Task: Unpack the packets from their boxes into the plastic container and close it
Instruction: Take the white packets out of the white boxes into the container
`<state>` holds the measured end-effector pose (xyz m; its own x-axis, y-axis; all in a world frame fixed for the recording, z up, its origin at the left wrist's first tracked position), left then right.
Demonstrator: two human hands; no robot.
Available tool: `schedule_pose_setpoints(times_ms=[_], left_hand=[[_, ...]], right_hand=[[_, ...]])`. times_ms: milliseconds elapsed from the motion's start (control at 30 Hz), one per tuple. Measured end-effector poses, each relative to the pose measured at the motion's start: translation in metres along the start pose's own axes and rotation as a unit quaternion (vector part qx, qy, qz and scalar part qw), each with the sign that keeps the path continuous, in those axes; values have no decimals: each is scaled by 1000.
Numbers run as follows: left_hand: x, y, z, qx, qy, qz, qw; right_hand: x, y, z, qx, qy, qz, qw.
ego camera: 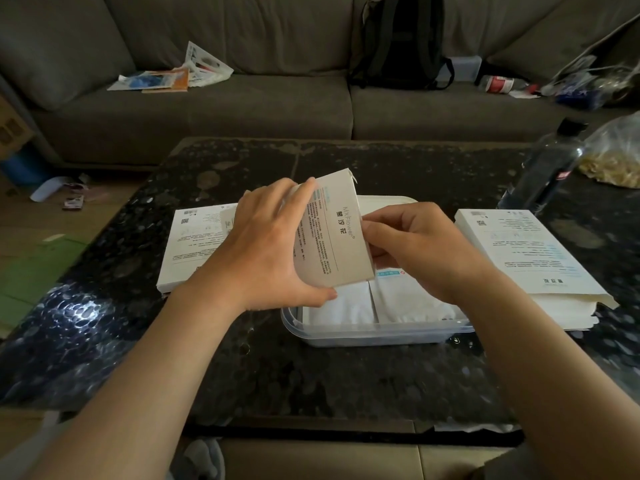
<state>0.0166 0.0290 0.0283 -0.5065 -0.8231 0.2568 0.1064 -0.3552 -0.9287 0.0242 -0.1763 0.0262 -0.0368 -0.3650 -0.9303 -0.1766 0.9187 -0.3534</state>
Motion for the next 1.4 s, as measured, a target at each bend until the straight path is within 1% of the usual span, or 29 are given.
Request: schedule_pose_setpoints(times_ms=[167, 600, 667, 767, 800, 833, 900, 967, 1133, 1300, 1400], left_hand=[[-1, 0, 0, 7, 8, -2, 1000], [1, 2, 1, 4, 26, 13, 1000], [1, 1, 0, -2, 21, 15, 1000], [2, 0, 0, -12, 28, 24, 999], [3, 0, 1, -12, 33, 31, 999], [4, 1, 1, -13, 37, 37, 999], [5, 2, 1, -14, 37, 47, 998], [5, 2, 2, -14, 35, 49, 998], [4, 3, 3, -15, 34, 47, 998], [6, 4, 3, -19, 43, 60, 997], [7, 4, 2, -14, 53, 62, 997]], right_hand=[[-2, 4, -1, -21, 7, 69, 997], [1, 9, 4, 20, 19, 21, 999], [0, 7, 5, 56, 12, -28, 998], [0, -1, 7, 165, -35, -108, 980], [-1, -4, 7, 189, -52, -123, 973], [-2, -6, 6, 194, -66, -131, 970], [-4, -6, 3, 171, -85, -129, 973], [-5, -5, 2, 153, -85, -122, 977], [-3, -4, 7, 157, -68, -131, 976], [0, -3, 12, 115, -65, -131, 983], [-2, -4, 14, 108, -77, -129, 983]])
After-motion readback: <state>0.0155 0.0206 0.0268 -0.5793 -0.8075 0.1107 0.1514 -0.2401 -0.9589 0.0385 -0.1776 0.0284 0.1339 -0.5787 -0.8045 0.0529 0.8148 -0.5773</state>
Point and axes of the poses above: each hand's wrist, its own z-axis towards the middle knuckle, its own y-axis out of the palm, x = y × z, the point moved 2 cm from there along z, towards the middle knuckle, and after that the axes turned 5 degrees about y, right-handed, at the moved point
